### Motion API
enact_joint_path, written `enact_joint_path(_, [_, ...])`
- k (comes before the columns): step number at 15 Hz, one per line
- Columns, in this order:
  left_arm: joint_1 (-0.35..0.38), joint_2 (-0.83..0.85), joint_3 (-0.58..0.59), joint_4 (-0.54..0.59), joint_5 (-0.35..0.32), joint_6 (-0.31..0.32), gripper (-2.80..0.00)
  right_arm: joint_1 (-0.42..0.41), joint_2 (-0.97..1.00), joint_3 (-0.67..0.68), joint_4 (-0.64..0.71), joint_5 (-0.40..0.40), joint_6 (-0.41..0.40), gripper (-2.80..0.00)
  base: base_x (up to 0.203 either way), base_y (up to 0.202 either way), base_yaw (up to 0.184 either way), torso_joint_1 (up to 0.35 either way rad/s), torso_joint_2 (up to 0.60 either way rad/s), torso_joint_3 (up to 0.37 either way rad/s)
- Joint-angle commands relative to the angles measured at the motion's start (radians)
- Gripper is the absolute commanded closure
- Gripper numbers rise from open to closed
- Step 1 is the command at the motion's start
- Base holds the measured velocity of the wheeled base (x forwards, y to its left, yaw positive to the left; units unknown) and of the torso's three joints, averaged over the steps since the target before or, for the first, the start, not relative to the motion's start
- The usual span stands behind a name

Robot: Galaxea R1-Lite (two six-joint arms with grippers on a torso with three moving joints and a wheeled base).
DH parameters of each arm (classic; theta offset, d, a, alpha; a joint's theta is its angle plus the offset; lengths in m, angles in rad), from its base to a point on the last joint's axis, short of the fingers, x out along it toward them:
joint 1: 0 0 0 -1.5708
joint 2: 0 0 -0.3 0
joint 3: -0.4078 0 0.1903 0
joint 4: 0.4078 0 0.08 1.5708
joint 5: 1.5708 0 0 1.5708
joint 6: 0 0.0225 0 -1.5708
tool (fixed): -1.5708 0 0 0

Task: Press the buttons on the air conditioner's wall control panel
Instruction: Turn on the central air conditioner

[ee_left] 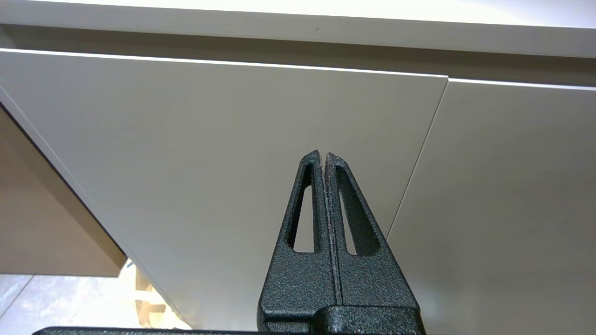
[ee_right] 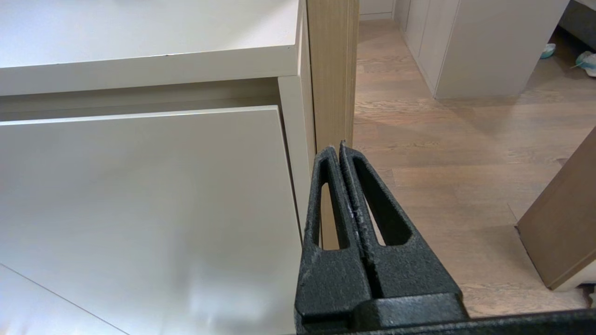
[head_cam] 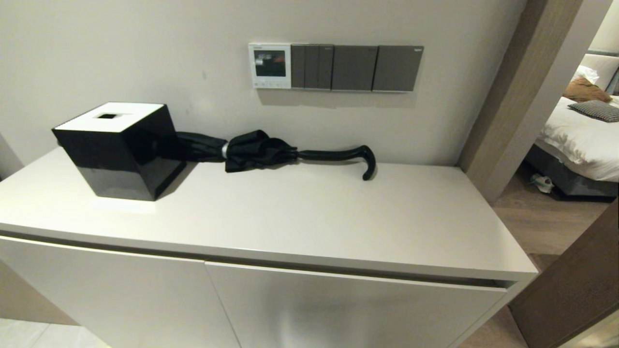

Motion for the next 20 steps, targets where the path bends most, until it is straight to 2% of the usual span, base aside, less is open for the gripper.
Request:
enact_joint_path(1, [0.000,0.002,-0.002,0.000,0.001,0.000,0.00,0.000,0.002,0.003,0.000,0.000,0.000,0.00,0.000,0.000,0.000,0.000,0.00,0.000])
enact_joint_path(16, [0.000,0.002,0.000,0.000,0.001,0.000,0.00,0.000,0.002,0.003,0.000,0.000,0.000,0.00,0.000,0.000,0.000,0.000,0.00,0.000])
enact_joint_path(20, [0.002,0.000,-0.021,-0.008,-0.003,0.018,0.00,0.000,0.002,0.003,0.000,0.000,0.000,0.00,0.000,0.000,0.000,0.000,0.00,0.000])
